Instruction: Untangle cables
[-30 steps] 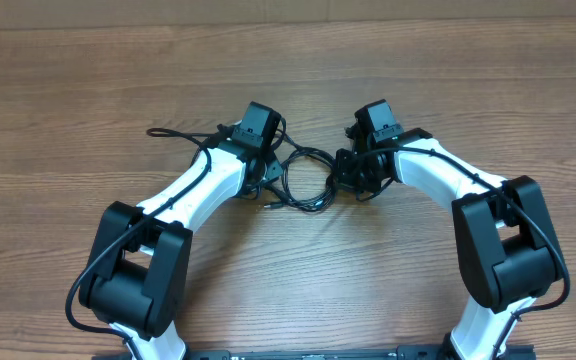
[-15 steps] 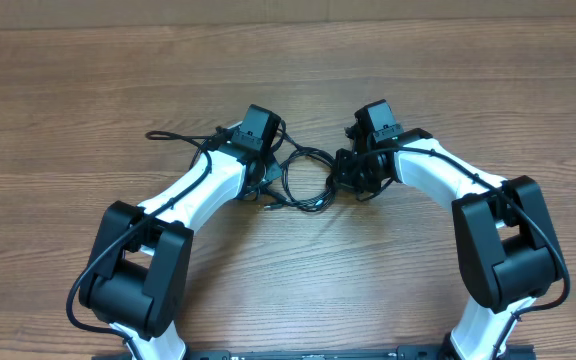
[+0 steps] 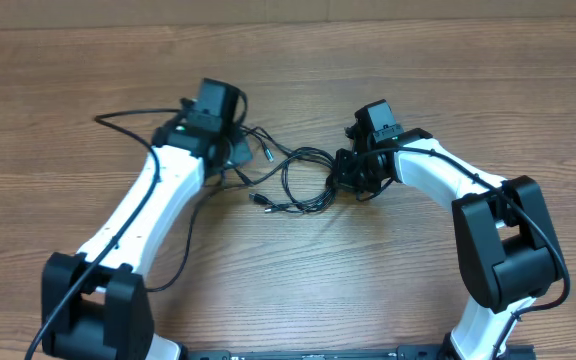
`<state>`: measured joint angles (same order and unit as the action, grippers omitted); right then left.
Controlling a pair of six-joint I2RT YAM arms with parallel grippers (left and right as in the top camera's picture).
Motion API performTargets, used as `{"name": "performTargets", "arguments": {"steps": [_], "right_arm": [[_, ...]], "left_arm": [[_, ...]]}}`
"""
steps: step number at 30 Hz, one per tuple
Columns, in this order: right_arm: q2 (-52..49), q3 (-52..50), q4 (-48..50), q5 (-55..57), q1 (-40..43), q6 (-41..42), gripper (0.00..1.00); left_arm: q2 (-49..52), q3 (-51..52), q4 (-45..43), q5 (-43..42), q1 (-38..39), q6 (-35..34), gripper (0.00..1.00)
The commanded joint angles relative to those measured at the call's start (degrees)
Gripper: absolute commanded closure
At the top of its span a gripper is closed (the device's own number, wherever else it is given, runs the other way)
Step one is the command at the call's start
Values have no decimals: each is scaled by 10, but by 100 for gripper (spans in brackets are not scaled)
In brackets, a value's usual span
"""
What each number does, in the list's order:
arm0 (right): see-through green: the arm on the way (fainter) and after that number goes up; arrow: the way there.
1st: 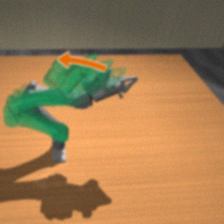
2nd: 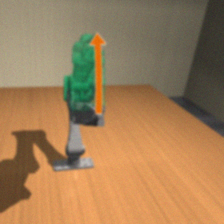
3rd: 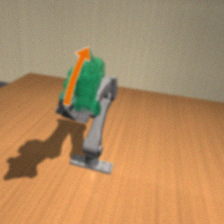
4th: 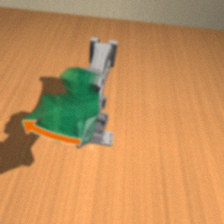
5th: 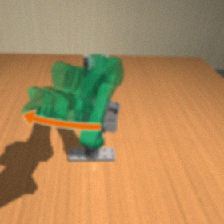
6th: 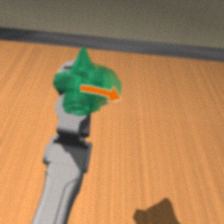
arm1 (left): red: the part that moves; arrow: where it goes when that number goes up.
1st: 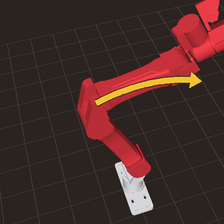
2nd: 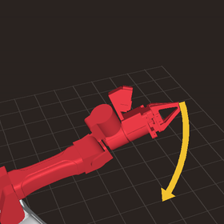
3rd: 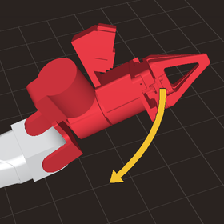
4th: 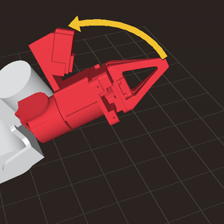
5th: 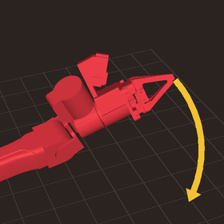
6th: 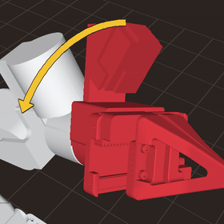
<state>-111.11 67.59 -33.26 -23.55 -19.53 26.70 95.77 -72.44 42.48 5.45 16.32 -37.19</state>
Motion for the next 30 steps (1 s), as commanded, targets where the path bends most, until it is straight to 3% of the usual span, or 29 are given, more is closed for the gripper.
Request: {"name": "performTargets", "arguments": {"steps": [1,4,11,17,19,23,25,30], "right_arm": [[-3,-2,1,-1,0,-9,96],[-3,-2,1,-34,0,-14,96],[-3,-2,1,-80,-20,-14,96],[-3,-2,2,-83,-67,-14,91],[-3,-2,2,-83,-83,-14,84],[-3,-2,6,-83,-99,-14,41],[-3,-2,6,-83,-99,-12,32],[-3,-2,8,-89,-90,-12,22]], "left_arm": [[2,-6,10,12,-18,61,95],[6,-5,15,28,-32,95,92],[7,-4,46,99,-54,102,78],[7,-4,66,91,-70,102,73],[7,-4,67,75,-70,102,71],[7,-4,68,7,-69,126,68],[7,-4,68,-53,-69,156,67],[7,-3,68,-206,-69,236,67]]}}
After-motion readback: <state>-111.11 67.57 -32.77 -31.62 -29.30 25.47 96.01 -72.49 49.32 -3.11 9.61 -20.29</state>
